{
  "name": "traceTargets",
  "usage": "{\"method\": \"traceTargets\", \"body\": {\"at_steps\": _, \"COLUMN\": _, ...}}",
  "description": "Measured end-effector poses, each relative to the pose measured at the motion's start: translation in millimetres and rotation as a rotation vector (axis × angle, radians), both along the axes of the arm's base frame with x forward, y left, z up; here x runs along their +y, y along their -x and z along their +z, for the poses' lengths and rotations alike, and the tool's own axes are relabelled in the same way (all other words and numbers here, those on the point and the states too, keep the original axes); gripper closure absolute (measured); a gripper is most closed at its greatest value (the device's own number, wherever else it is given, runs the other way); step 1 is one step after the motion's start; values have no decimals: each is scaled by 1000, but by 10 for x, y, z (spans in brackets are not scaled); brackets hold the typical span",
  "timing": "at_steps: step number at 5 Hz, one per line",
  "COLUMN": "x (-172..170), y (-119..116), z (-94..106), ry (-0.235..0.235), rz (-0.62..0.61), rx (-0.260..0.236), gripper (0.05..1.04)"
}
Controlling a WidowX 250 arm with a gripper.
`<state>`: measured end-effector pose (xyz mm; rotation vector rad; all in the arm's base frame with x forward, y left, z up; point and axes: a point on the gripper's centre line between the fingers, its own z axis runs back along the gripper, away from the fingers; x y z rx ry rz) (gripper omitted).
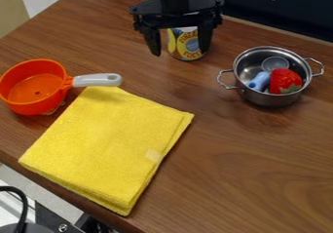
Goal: Moved the orange pot to the right side of the table
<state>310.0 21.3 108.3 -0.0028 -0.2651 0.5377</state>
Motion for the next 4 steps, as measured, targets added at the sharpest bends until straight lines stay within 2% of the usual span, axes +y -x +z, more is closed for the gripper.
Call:
{"method": "traceTargets", "body": {"at_steps": 1, "x": -9, "y": 48, "z": -99, "ry": 6, "rz": -3, "rx": 38, "gripper": 85}}
{"method": "traceTargets", "body": {"at_steps": 2, "x": 94, "y": 107, "z": -110, "ry": 0, "rz": -31, "rx": 69, "gripper": 85}}
{"method": "traceTargets", "body": {"at_steps": 3, "x": 283, "y": 197, "z": 5, "ry": -16, "rz": -39, "rx": 74, "gripper": 85}}
{"method": "traceTargets", "body": {"at_steps": 4, "x": 508, "y": 302, "z": 102, "ry": -31, "rz": 73, "rx": 46, "gripper": 85}}
